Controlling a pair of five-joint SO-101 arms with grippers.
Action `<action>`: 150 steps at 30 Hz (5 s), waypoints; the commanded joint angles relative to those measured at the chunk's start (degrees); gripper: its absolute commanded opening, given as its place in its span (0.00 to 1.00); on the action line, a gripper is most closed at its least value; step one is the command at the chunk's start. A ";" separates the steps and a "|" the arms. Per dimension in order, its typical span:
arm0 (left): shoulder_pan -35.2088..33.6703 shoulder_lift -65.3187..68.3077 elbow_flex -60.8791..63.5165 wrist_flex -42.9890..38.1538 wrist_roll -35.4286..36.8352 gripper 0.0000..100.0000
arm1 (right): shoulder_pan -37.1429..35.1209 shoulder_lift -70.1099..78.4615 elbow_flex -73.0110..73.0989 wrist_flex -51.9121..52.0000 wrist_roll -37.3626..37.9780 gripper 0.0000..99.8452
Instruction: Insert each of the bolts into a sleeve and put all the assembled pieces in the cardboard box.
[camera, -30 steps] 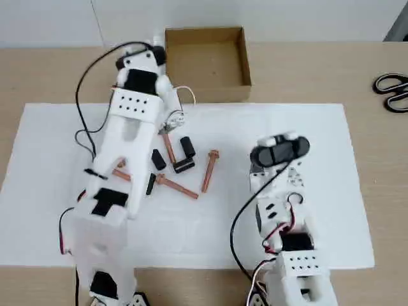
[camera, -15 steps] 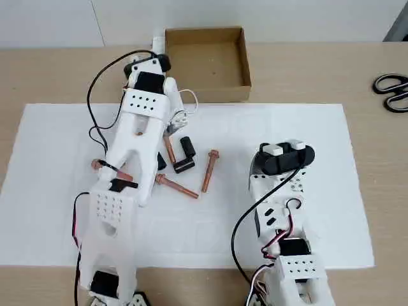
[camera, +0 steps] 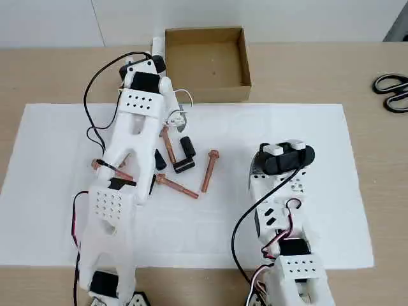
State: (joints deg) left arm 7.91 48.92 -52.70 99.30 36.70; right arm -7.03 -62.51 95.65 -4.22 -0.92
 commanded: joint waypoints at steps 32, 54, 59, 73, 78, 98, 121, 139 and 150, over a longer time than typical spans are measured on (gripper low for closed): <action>-2.46 5.01 -0.48 -6.86 -2.11 0.17 | 0.22 -1.01 0.44 3.03 -0.70 0.01; -2.73 4.75 4.97 -9.76 -2.02 0.00 | 0.22 -1.01 0.44 3.03 -0.70 0.00; -2.55 4.40 0.48 -9.05 -2.02 0.01 | 0.22 -1.01 0.44 3.03 -0.70 0.00; 0.88 -4.84 -19.74 1.23 -6.68 0.01 | -0.75 -1.01 0.44 2.95 -0.53 0.00; 5.54 -15.82 -19.56 1.14 -11.25 0.01 | -8.66 -1.10 0.26 2.59 -0.53 0.01; 15.65 -65.85 28.00 -18.46 -11.87 0.01 | -14.29 -1.10 0.44 -25.27 12.04 0.01; 19.78 -102.86 97.63 -87.12 -15.47 0.01 | -18.33 -1.10 0.26 -30.55 12.04 0.00; 20.48 -102.86 105.36 -95.03 -21.45 0.01 | -19.91 -1.10 0.18 -30.11 12.31 0.00; 20.31 -102.86 109.58 -95.30 -18.37 0.01 | -19.91 -1.10 0.18 -30.11 12.31 0.00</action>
State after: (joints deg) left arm 28.22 -52.53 57.19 5.85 16.40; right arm -26.90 -62.51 95.65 -32.97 10.86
